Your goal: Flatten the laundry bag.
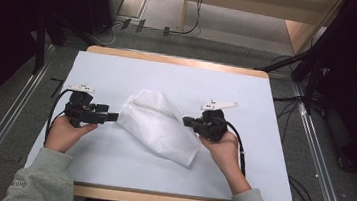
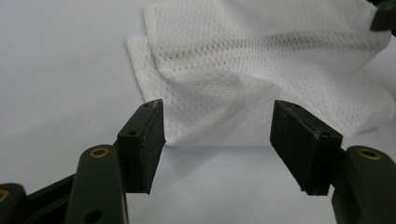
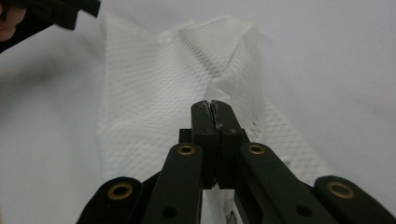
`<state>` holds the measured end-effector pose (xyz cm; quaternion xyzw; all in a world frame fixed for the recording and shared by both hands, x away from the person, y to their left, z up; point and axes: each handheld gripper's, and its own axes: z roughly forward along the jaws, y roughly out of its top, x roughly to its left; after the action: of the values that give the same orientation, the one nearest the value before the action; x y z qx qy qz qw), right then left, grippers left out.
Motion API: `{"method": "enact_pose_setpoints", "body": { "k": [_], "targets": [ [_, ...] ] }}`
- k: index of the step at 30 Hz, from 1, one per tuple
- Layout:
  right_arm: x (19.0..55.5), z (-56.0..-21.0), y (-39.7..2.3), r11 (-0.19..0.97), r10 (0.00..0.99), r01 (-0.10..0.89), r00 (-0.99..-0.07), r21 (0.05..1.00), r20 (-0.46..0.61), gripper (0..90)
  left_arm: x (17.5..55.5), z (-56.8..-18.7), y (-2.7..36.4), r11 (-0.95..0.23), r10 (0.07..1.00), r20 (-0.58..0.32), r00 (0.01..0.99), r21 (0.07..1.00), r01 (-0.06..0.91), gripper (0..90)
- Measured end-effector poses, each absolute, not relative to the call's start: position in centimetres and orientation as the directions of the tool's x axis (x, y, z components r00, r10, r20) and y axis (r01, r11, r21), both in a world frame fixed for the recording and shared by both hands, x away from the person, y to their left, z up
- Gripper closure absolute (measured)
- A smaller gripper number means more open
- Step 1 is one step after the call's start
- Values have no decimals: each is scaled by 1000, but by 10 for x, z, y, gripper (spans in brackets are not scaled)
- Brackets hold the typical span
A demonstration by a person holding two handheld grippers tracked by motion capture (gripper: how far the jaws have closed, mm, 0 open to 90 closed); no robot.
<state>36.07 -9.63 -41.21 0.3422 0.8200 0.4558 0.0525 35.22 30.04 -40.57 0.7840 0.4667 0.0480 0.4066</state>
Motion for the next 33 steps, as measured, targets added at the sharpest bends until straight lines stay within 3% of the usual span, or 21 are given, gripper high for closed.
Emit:
{"method": "enact_pose_setpoints", "body": {
  "k": [13,24,28,33],
  "targets": [
    [310,-427,-62,441,481,479,-840,759,251,900,355,-406,303,-230,781,-302,547,675,701,363],
    [292,-438,-49,484,436,489,-854,726,284,900,366,-412,295,-256,769,-308,561,656,711,365],
    [292,-431,-54,470,432,486,-855,737,288,762,371,-415,293,-261,766,-312,562,648,716,366],
    [290,-417,-65,438,439,478,-853,761,282,714,375,-417,289,-267,764,-315,563,640,721,368]
  ]
}}
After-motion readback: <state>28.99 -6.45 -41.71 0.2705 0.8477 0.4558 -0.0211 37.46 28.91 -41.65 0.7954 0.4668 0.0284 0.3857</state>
